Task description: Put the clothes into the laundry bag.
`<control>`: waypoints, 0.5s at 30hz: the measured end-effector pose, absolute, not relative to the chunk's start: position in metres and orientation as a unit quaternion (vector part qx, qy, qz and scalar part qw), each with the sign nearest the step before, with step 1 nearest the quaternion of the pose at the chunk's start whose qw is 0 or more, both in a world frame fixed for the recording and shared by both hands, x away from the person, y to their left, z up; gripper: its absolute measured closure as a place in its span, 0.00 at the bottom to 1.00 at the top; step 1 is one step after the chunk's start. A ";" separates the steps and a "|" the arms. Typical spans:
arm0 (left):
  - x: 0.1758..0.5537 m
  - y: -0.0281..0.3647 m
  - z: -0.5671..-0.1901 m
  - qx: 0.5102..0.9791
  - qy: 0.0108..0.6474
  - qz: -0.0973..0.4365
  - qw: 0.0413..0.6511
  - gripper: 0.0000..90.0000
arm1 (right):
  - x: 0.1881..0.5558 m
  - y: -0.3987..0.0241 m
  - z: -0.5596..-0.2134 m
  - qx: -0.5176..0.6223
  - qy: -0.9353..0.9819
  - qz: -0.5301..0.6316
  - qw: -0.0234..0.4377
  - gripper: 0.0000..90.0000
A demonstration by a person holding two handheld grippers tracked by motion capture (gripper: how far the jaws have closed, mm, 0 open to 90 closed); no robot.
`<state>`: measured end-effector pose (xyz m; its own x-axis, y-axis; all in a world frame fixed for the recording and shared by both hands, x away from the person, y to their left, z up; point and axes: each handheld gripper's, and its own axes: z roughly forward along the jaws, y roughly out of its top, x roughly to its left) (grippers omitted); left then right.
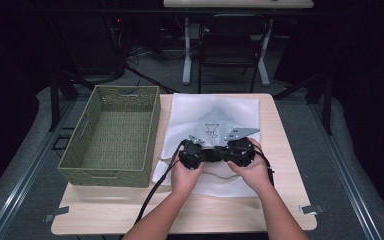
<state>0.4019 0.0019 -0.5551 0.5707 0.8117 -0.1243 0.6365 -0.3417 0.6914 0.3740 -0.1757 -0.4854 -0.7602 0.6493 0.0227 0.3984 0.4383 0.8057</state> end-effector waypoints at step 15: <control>0.399 0.004 -0.552 0.812 0.441 0.123 0.363 0.90 | 0.375 -0.178 -0.485 0.317 0.832 0.431 0.144 0.96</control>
